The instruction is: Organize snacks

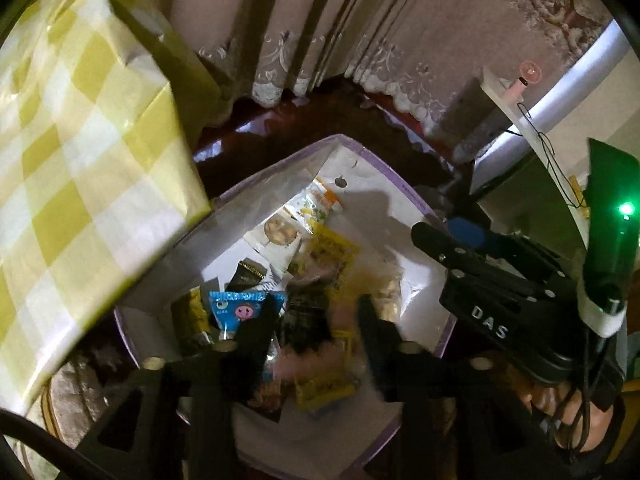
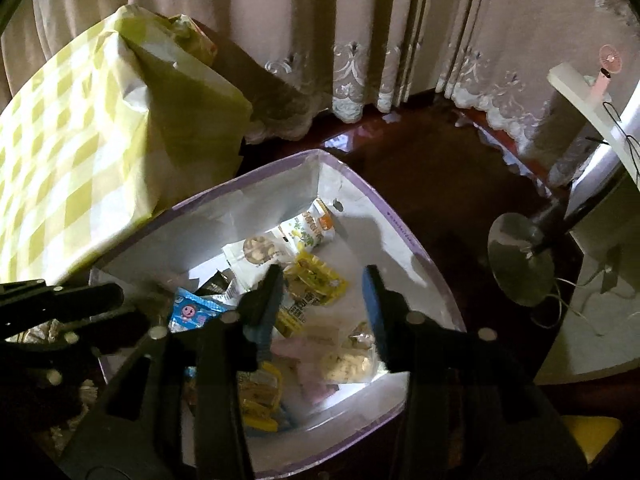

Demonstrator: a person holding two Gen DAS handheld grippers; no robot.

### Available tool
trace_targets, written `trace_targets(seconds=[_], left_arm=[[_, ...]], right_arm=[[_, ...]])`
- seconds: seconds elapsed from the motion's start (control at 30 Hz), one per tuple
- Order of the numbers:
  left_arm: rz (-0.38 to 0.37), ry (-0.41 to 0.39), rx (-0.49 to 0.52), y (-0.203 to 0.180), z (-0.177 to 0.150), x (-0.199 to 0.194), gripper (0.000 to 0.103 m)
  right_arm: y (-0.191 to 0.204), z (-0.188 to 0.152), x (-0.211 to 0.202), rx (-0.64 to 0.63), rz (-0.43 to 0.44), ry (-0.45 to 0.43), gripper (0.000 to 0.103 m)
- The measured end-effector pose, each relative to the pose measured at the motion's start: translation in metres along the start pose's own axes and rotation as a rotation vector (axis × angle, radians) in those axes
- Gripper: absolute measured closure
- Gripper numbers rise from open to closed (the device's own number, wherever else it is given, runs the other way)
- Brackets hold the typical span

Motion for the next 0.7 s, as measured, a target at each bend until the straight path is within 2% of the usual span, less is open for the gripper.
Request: trace_targets(seconds=[0.03, 0.07, 0.3, 0.4, 0.53, 0.7], left_arm=[[-0.007, -0.003, -0.014, 0.003, -0.002, -0.001, 0.041], [-0.023, -0.004, -0.037, 0.006, -0.004, -0.003, 0.039], [-0.137, -0.009, -0.191, 0.024, -0.038, -0.026, 0.039], [-0.156, -0.015, -0.248, 0.028, -0.063, -0.038, 0.031], [-0.129, -0.008, -0.265, 0.035, -0.098, -0.047, 0.029], [-0.012, -0.005, -0.211, 0.034, -0.113, -0.045, 0.029]], right_arm=[[0.0, 0.0, -0.003, 0.001, -0.006, -0.005, 0.047], [0.001, 0.0, -0.005, 0.002, -0.012, -0.009, 0.046], [0.014, -0.013, -0.025, 0.003, -0.033, -0.007, 0.036], [0.02, -0.022, -0.04, 0.0, -0.042, -0.011, 0.033], [0.03, -0.04, -0.056, -0.002, -0.052, -0.011, 0.032], [0.042, -0.065, -0.069, -0.045, -0.067, 0.001, 0.032]])
Point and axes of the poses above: each gripper's, at about its wrist camera, not at the fingertips, and x roughly the way its jaws point, y to its left, z to its top, the point moved 10 cm from there along x, roughly the way its jaws point, and after that the axes turned 7 degrees about y, right-handed, at the moved point
